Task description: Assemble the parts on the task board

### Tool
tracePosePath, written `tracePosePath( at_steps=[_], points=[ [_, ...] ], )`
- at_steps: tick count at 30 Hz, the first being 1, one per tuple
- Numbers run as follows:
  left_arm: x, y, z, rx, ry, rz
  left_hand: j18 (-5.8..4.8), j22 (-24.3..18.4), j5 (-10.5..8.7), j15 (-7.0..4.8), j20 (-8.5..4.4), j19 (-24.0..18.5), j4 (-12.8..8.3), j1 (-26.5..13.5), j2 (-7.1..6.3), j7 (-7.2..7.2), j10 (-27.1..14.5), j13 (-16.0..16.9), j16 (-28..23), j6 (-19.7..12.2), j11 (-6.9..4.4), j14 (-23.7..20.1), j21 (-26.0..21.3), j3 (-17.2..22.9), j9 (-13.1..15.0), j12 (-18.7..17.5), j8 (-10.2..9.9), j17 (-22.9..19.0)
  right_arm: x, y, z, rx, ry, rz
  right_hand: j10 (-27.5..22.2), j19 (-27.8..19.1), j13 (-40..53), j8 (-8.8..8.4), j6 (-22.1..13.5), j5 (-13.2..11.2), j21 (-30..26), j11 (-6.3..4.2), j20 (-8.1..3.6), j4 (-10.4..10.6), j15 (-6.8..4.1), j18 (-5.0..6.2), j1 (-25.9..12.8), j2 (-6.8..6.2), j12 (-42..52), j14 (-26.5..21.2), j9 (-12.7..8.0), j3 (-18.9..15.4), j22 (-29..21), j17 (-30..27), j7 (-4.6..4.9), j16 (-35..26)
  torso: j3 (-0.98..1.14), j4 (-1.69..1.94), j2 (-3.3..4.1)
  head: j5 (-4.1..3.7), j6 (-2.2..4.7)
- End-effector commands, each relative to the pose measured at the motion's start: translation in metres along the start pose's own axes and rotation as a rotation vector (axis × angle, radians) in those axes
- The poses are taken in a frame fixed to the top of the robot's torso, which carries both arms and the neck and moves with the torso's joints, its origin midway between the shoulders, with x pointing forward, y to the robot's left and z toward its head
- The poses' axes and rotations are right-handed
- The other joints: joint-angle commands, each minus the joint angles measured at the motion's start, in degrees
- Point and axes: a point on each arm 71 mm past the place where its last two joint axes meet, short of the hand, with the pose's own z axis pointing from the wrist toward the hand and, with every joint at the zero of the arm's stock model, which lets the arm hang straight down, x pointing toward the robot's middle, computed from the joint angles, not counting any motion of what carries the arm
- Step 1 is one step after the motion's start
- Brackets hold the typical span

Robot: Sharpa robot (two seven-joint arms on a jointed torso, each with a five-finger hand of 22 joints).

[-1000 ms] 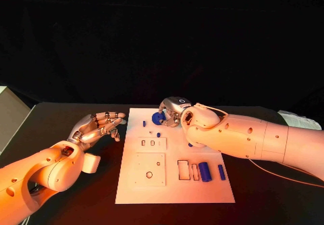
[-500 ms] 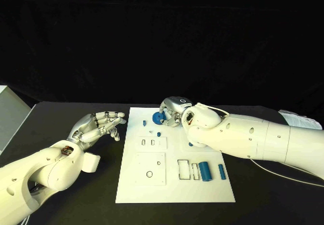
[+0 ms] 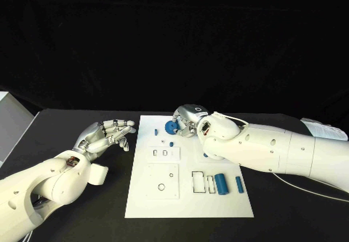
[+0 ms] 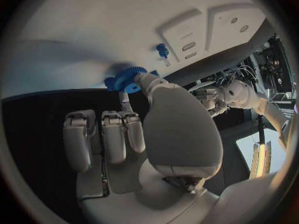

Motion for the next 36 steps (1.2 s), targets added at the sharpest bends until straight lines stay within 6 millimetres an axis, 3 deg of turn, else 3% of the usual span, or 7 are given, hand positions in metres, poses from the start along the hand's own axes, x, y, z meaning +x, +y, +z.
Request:
tracePosePath(
  at_steps=[1, 36],
  points=[
    [0.0025, -0.0004, 0.0003, 0.006, 0.025, -0.003, 0.39, 0.06, 0.11, -0.09, -0.05, -0.36, -0.37, 0.06, 0.30, 0.84, -0.43, 0.06, -0.21, -0.32, 0.12, -0.41, 0.37, 0.12, 0.06, 0.17, 0.09, -0.05, 0.0031, -0.0002, -0.0016, -0.004, 0.004, -0.018, 6.08, 5.42, 15.09, 0.32, 0.14, -0.20, 0.15, 0.09, 0.20, -0.01, 0.07, -0.87, -0.42, -0.01, 0.19, 4.72, 0.02, 0.32, 13.42, 9.38, -0.05, 0.03, -0.03, -0.01, 0.01, -0.03, -0.01],
    [0.0026, 0.0008, 0.0004, -0.001, 0.030, -0.006, 0.39, 0.12, 0.10, -0.07, -0.03, -0.49, -0.42, 0.04, 0.31, 0.84, -0.54, 0.09, -0.22, -0.36, 0.14, -0.43, 0.49, 0.18, 0.10, 0.28, 0.13, -0.09, 0.0013, -0.0029, -0.0046, 0.007, -0.025, -0.030, 6.08, 5.42, 15.09, 0.25, 0.12, -0.34, 0.15, 0.09, 0.20, -0.11, 0.08, -0.87, -0.65, -0.16, 0.19, 4.70, -0.01, 0.41, 13.42, 9.31, -0.04, 0.00, -0.07, 0.02, -0.01, 0.03, -0.36]
  ],
)
